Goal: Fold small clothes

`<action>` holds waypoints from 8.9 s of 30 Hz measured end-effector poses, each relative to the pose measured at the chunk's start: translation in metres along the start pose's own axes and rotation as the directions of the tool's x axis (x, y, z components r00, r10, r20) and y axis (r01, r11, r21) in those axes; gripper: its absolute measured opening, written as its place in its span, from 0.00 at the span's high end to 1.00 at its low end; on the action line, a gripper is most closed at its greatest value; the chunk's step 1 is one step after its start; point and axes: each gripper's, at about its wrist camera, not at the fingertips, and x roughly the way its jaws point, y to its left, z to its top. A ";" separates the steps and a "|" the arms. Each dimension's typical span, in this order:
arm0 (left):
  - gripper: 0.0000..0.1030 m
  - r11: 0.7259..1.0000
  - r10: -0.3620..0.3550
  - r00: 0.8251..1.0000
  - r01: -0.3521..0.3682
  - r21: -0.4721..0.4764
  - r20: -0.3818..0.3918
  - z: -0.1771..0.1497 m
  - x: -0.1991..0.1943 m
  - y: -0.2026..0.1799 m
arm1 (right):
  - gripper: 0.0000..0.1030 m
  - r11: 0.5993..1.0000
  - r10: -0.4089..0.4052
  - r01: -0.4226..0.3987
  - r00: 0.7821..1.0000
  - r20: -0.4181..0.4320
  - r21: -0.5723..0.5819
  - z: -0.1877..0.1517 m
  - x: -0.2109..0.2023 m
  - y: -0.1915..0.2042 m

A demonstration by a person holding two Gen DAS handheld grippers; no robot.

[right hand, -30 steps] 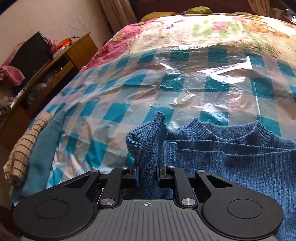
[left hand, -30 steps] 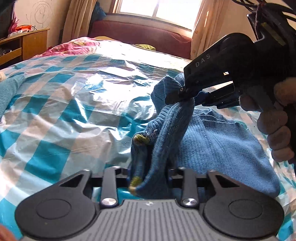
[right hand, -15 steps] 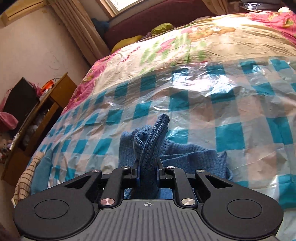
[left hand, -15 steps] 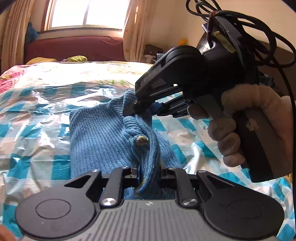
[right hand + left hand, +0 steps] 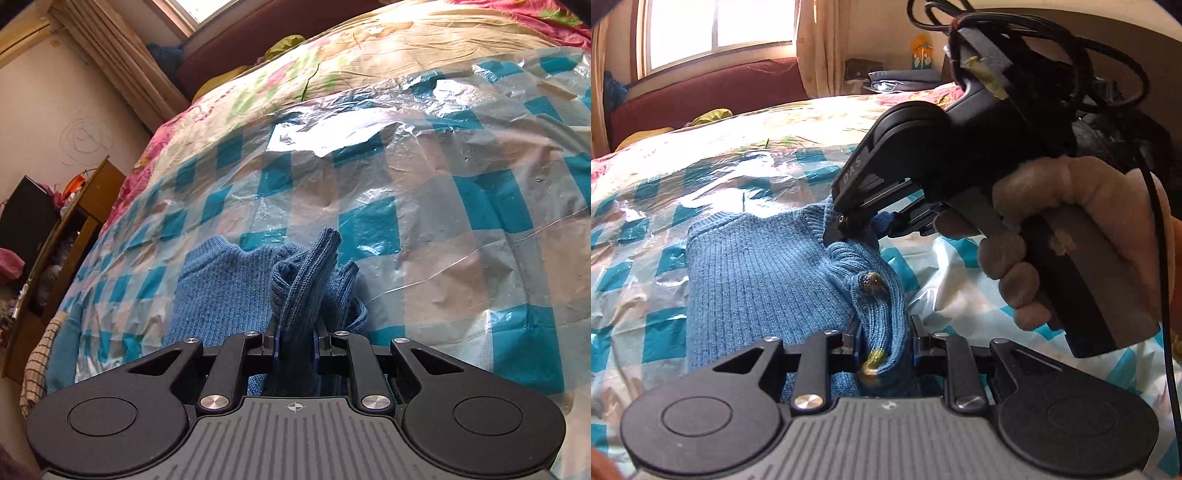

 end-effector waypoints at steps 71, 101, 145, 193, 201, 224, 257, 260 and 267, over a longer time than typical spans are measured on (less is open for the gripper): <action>0.52 0.990 0.089 0.996 -0.091 -0.104 -0.026 -0.042 -0.042 0.104 | 0.92 0.988 -0.125 0.128 0.991 0.042 -0.088 -0.117 -0.063 0.034; 0.48 0.980 0.110 0.994 -0.111 -0.167 -0.010 -0.004 -0.016 0.124 | 0.74 0.974 -0.182 0.203 0.964 0.193 -0.096 -0.089 -0.044 0.048; 0.47 0.912 -0.177 0.982 0.141 -0.384 -0.060 -0.022 0.000 0.164 | 0.62 0.987 0.011 -0.023 0.997 0.074 0.160 -0.092 -0.015 0.006; 0.39 0.977 0.148 0.982 -0.164 -0.138 -0.114 -0.038 -0.072 0.117 | 0.74 0.956 -0.211 0.237 0.964 0.161 -0.172 -0.140 -0.063 0.096; 0.37 0.974 0.147 0.981 -0.166 -0.152 -0.127 -0.048 -0.084 0.112 | 0.67 0.940 -0.262 0.285 0.955 0.138 -0.188 -0.162 -0.068 0.109; 0.24 0.968 0.155 0.976 -0.180 -0.173 -0.151 -0.081 -0.098 0.111 | 0.58 0.898 -0.374 0.397 0.916 0.148 -0.191 -0.193 -0.077 0.126; 0.07 0.956 0.219 0.956 -0.250 -0.154 -0.196 -0.102 -0.120 0.102 | 0.28 0.893 -0.411 0.434 0.894 0.175 -0.120 -0.238 -0.095 0.130; 0.06 0.955 0.230 0.953 -0.260 -0.144 -0.197 -0.102 -0.121 0.100 | 0.27 0.891 -0.416 0.439 0.892 0.177 -0.118 -0.240 -0.095 0.130; 0.06 0.951 0.242 0.949 -0.273 -0.143 -0.200 -0.105 -0.122 0.099 | 0.24 0.882 -0.427 0.452 0.886 0.180 -0.133 -0.243 -0.094 0.133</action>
